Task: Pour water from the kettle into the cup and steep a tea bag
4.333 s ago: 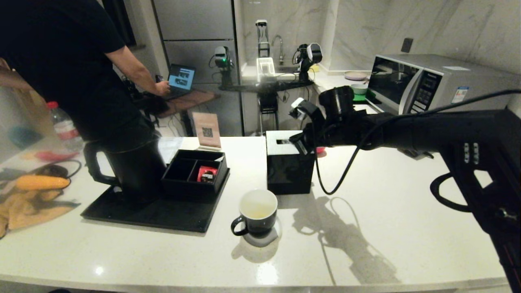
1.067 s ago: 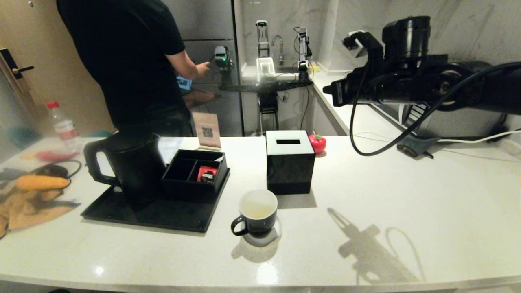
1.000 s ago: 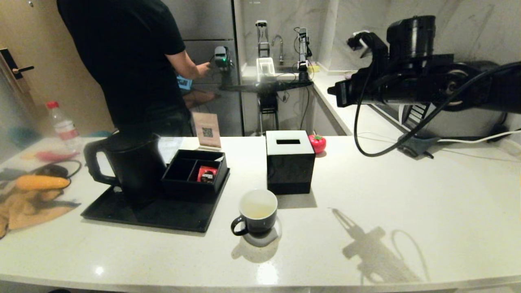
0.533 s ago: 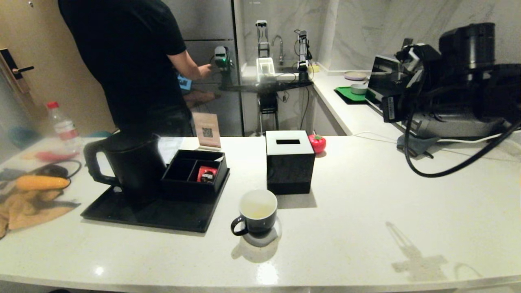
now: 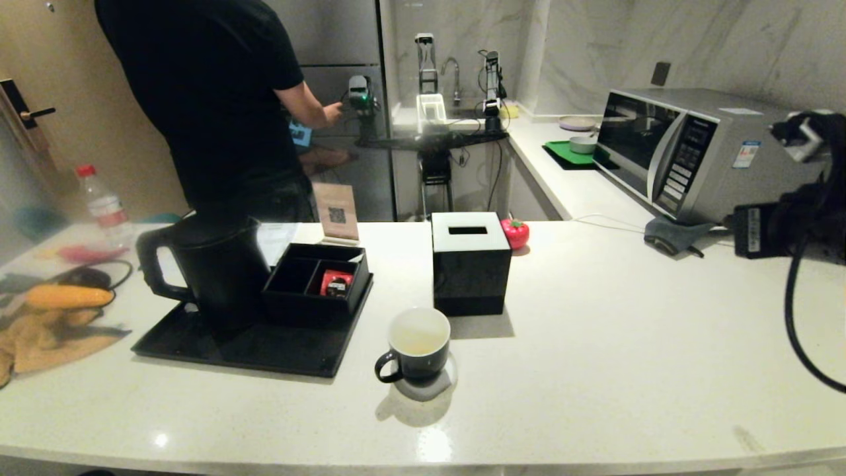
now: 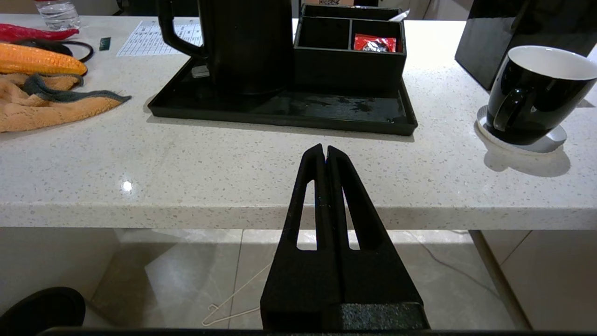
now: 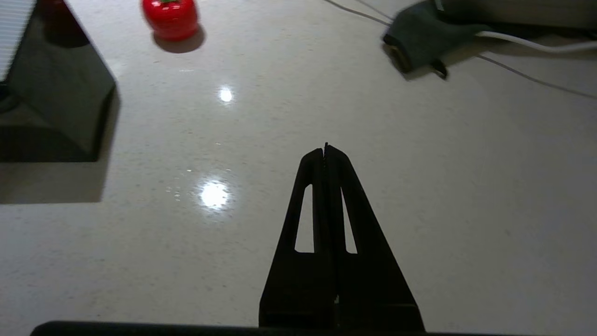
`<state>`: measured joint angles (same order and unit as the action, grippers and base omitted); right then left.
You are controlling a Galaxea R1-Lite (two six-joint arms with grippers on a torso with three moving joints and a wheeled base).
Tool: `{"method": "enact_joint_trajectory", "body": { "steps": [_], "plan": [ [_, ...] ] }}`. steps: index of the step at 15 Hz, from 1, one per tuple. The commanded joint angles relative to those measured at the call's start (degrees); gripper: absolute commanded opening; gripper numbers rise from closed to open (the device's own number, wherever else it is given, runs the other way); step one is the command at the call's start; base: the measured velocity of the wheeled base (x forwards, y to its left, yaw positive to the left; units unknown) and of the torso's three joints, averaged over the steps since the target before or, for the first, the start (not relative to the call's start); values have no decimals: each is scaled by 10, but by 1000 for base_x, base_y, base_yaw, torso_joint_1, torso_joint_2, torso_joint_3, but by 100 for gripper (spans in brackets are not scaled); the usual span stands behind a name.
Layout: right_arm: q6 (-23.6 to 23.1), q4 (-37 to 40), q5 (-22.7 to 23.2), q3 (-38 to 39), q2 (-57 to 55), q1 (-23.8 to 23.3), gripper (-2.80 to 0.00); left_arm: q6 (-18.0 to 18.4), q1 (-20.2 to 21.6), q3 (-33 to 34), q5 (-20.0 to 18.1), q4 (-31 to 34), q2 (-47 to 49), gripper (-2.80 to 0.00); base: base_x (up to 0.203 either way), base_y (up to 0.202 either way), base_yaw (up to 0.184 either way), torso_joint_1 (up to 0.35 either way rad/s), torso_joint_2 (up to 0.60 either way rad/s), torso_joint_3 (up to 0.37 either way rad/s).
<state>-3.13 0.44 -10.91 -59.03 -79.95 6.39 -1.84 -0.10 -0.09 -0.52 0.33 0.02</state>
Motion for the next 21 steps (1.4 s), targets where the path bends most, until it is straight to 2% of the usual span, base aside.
{"method": "enact_joint_trajectory", "body": {
  "steps": [1,5,10,18,20,21],
  "plan": [
    [2,-42,-1,83,93,-44,-280,0,0,0,0,0,0,-280,0,0,0,0,0,0],
    [4,-145,-1,204,200,-85,-280,-1,0,0,0,0,0,-280,0,0,0,0,0,0],
    [4,-185,-2,344,382,-99,-280,-1,0,0,0,0,0,-280,0,0,0,0,0,0],
    [3,-187,31,574,603,-97,-280,0,0,0,0,0,0,-280,0,0,0,0,0,0],
    [4,-144,32,586,660,-67,-280,0,0,0,0,0,0,-280,0,0,0,0,0,0],
    [3,-98,33,589,679,-56,-280,0,0,0,0,0,0,-280,0,0,0,0,0,0]
  ]
}}
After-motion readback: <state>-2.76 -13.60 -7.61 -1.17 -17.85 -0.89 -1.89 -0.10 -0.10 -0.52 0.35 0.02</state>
